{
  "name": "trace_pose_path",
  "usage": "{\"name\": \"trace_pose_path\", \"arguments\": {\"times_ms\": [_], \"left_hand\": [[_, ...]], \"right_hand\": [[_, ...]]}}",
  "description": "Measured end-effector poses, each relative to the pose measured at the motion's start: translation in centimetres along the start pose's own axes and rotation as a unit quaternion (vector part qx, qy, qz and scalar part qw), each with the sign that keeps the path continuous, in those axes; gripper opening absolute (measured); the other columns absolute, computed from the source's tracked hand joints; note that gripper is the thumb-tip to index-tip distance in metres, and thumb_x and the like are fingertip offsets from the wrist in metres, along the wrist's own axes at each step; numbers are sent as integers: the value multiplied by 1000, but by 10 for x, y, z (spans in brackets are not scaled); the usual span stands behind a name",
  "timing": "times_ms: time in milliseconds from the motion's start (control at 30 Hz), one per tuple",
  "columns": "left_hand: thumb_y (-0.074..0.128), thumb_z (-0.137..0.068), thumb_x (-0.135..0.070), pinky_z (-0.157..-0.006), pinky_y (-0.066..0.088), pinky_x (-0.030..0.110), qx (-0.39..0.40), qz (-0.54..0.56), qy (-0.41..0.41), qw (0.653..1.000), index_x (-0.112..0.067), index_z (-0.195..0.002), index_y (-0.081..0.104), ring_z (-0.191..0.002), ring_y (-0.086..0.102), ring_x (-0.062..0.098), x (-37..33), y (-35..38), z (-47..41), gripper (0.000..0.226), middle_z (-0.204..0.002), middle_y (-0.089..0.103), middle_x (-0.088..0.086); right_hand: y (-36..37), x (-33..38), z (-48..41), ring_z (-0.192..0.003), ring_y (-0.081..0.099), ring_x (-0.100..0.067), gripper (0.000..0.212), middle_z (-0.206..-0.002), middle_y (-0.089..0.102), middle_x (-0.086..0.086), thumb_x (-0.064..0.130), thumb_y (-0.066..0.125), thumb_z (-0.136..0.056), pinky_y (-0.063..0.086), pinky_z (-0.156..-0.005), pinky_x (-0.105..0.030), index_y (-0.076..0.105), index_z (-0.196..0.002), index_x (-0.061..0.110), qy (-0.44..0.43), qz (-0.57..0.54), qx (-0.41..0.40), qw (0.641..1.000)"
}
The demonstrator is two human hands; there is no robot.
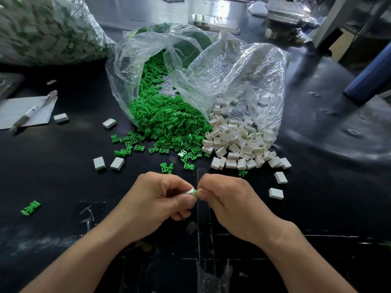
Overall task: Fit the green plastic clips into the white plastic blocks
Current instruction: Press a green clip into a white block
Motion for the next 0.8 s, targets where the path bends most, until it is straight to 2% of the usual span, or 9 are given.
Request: {"name": "trace_pose_path", "arguments": {"times_ms": [100, 200, 267, 367, 500, 567, 667, 767, 800], "left_hand": [[70, -78, -8, -52, 50, 18, -1, -64, 21, 998, -19, -69, 72, -54, 64, 10, 1, 1, 3, 14, -60, 68, 3], [70, -79, -7, -51, 49, 17, 2, -131, 38, 991, -21, -69, 71, -50, 61, 4, 0, 4, 6, 16, -57, 66, -2], [70, -78, -3, -50, 49, 16, -4, -96, 27, 995, -17, -70, 72, -51, 63, 8, 0, 4, 5, 17, -58, 67, 3], [72, -72, -6, -49, 51, 20, -26, 40, 0, 999, -8, -71, 72, -54, 67, 16, -3, 6, 3, 3, -61, 69, 11], [68, -61, -16, -46, 50, 20, -64, 143, -7, 988, -3, -70, 70, -53, 67, 17, -6, 11, 6, 15, -61, 68, 14], [67, -61, -14, -45, 49, 19, -78, 170, -14, 982, -3, -69, 70, -52, 67, 18, -6, 13, 6, 14, -61, 68, 15], [67, -61, -15, -44, 49, 19, -90, 165, -11, 982, -1, -70, 69, -51, 66, 17, -7, 14, 7, 16, -61, 68, 16], [67, -60, -17, -45, 51, 20, -82, 161, -17, 983, -2, -72, 70, -52, 67, 18, -10, 11, 5, 20, -62, 68, 16], [68, -60, -18, -46, 51, 20, -67, 154, -24, 985, -2, -74, 70, -53, 67, 18, -10, 10, 4, 22, -63, 69, 16]], "right_hand": [[1, 2, 1, -65, 50, -25, 12, -69, 50, -2, 11, 52, -89, 43, -59, -39, 54, -79, 6, -29, 83, 46, 995], [2, 6, 3, -56, 50, -22, 14, -63, 54, -3, -1, 64, -75, 40, -48, -30, 55, -72, 9, -48, 144, 56, 987], [1, 5, 2, -56, 50, -24, 10, -63, 55, -5, -1, 61, -77, 42, -48, -33, 55, -73, 6, -44, 118, 51, 991], [-1, 5, 0, -54, 47, -23, 12, -61, 52, -6, 3, 54, -82, 41, -49, -36, 55, -70, 3, -41, 60, -24, 997], [1, 7, 1, -52, 41, -16, 20, -58, 46, -1, 7, 51, -85, 35, -49, -28, 55, -67, 1, -24, -2, -106, 994], [4, 7, 1, -53, 35, -8, 20, -59, 42, 4, 6, 51, -86, 31, -50, -21, 54, -67, 2, -12, -16, -129, 991], [9, 6, 0, -56, 35, -7, 21, -61, 40, 8, 8, 50, -88, 28, -51, -14, 53, -67, 4, -1, -32, -142, 989], [8, 4, 0, -55, 38, -7, 27, -61, 42, 9, 21, 46, -92, 31, -52, -13, 52, -69, 7, 10, -74, -124, 989], [7, 2, 0, -55, 40, -8, 27, -60, 44, 8, 23, 46, -91, 35, -52, -17, 52, -70, 8, 17, -92, -98, 991]]}}
Point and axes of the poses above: each hand's wrist, its own z-axis away from the middle knuckle, its own y-axis out of the palm, x = y × z, the point moved 2 cm from there along -z, towards the middle knuckle
